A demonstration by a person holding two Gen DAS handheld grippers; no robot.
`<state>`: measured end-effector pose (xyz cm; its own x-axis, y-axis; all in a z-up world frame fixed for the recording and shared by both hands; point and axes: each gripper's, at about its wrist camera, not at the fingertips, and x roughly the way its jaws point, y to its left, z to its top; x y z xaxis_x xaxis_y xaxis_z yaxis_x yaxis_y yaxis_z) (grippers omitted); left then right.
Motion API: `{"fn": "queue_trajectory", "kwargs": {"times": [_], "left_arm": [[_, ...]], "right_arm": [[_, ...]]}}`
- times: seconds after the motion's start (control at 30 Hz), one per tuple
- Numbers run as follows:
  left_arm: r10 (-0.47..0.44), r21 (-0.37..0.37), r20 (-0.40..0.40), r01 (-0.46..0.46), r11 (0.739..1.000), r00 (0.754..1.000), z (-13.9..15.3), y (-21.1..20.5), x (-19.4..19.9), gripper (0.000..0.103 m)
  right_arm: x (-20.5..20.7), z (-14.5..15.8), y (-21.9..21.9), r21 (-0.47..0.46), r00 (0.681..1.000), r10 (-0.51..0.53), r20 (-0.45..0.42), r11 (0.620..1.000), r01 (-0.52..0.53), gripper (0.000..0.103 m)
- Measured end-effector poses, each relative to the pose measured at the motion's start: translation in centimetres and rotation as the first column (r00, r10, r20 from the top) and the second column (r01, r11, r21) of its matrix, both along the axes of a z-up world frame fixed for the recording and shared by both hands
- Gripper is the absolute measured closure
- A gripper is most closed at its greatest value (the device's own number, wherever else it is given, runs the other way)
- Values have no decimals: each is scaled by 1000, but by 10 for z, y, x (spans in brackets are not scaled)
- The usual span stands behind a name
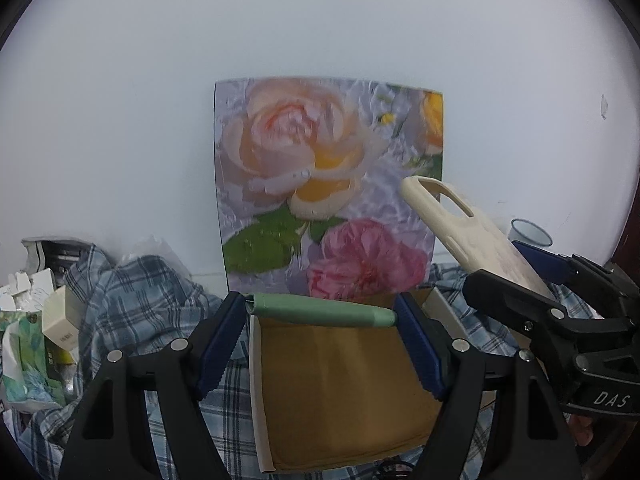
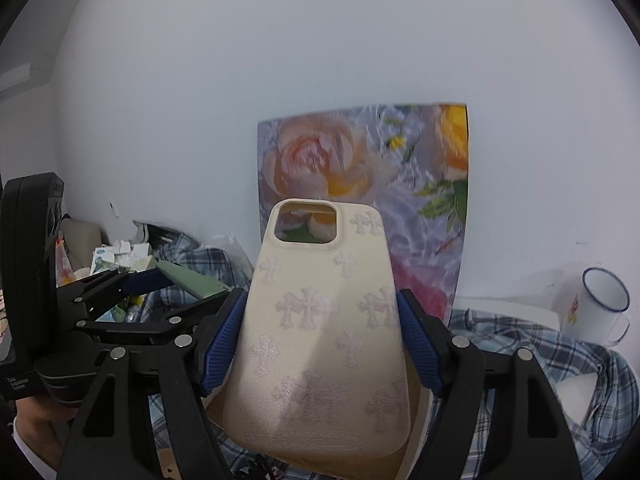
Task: Organize soft objects
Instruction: 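Carry the green wallet and phone case over the open cardboard box with both grippers, then lower both items into the box and open both grippers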
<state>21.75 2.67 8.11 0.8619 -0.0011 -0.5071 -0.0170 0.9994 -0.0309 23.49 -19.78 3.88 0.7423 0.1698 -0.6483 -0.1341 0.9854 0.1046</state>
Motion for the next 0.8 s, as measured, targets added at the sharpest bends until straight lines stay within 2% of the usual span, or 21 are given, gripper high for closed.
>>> {"fn": "queue_trajectory", "kwargs": {"times": [0.43, 0.8], "left_arm": [[6, 29, -80, -4, 1000, 997, -38, 0, 22, 25], [-8, 25, -132, 11, 1000, 991, -62, 1, 33, 25]], "right_arm": [[9, -44, -10, 9, 994, -15, -107, 1000, 16, 30], [18, -76, -19, 21, 975, -35, -220, 999, 41, 30]]}}
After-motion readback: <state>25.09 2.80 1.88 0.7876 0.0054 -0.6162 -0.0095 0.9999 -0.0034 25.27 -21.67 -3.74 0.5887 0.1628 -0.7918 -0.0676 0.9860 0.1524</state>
